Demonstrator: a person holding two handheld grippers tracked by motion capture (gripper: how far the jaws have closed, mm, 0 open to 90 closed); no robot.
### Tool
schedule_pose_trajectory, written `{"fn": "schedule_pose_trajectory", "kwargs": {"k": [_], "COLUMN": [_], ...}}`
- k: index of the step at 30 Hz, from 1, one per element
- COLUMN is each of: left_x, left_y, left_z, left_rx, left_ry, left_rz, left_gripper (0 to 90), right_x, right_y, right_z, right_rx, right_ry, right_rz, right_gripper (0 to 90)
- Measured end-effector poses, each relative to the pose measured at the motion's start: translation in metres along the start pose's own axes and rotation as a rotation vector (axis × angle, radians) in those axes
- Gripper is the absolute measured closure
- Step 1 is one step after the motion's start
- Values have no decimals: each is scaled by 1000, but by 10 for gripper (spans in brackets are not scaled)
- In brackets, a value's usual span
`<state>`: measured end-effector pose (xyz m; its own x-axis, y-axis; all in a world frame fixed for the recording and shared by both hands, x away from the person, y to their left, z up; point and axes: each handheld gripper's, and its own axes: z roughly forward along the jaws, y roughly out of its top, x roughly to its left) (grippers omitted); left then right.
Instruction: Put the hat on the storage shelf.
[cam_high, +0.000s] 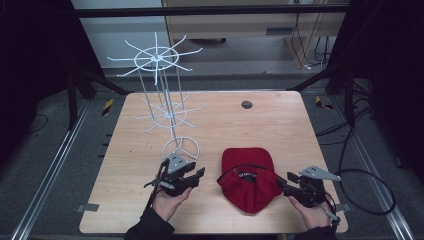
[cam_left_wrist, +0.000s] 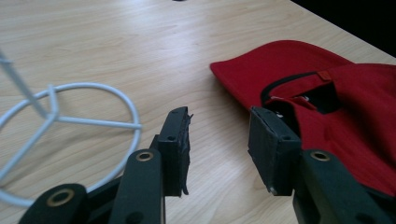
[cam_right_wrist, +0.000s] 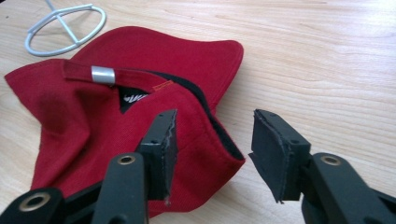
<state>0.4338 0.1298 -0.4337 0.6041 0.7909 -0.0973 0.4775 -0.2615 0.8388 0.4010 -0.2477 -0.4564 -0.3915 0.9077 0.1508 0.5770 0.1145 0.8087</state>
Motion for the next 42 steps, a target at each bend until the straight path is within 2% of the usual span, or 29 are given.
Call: {"fn": "schedule_pose_trajectory", "kwargs": {"k": [4,10,12,18,23,24,26,29,31,33,36,38,42], "left_x": [-11,-27,-30,-38,-41,-41,-41,-41,-39,-37,-34,-33,-32], "left_y": [0,-3,-4,-8,-12,-12,-13,-13,-13,-14,-15,-16,-18], "left_z": [11,26,29,40,51,52,54,56,57,58,61,63,70], "left_rx": [14,44,62,106,150,154,159,164,172,169,181,186,174], "left_ry": [-28,-64,-70,-98,-117,-130,-133,-113,-101,-100,-100,-97,-109], "left_rz": [19,55,73,89,96,84,87,104,103,88,89,89,59], "left_gripper": [536,476,464,429,448,470,529,604,638,674,700,710,716], "right_x": [1,0,0,-1,-1,-1,-2,-2,-3,-4,-5,-2,8], "right_y": [-3,-10,-12,-16,-20,-21,-21,-21,-20,-19,-15,-10,3], "right_z": [0,1,1,3,8,9,10,12,12,9,5,2,-3], "right_rx": [9,23,26,36,62,68,76,99,103,89,57,40,-7], "right_ry": [6,4,5,10,17,24,30,42,38,48,75,72,79], "right_rz": [-15,-4,-3,0,8,14,13,-5,-14,-1,16,-5,-47], "right_gripper": [480,453,444,400,395,408,444,573,664,780,833,844,848]}}
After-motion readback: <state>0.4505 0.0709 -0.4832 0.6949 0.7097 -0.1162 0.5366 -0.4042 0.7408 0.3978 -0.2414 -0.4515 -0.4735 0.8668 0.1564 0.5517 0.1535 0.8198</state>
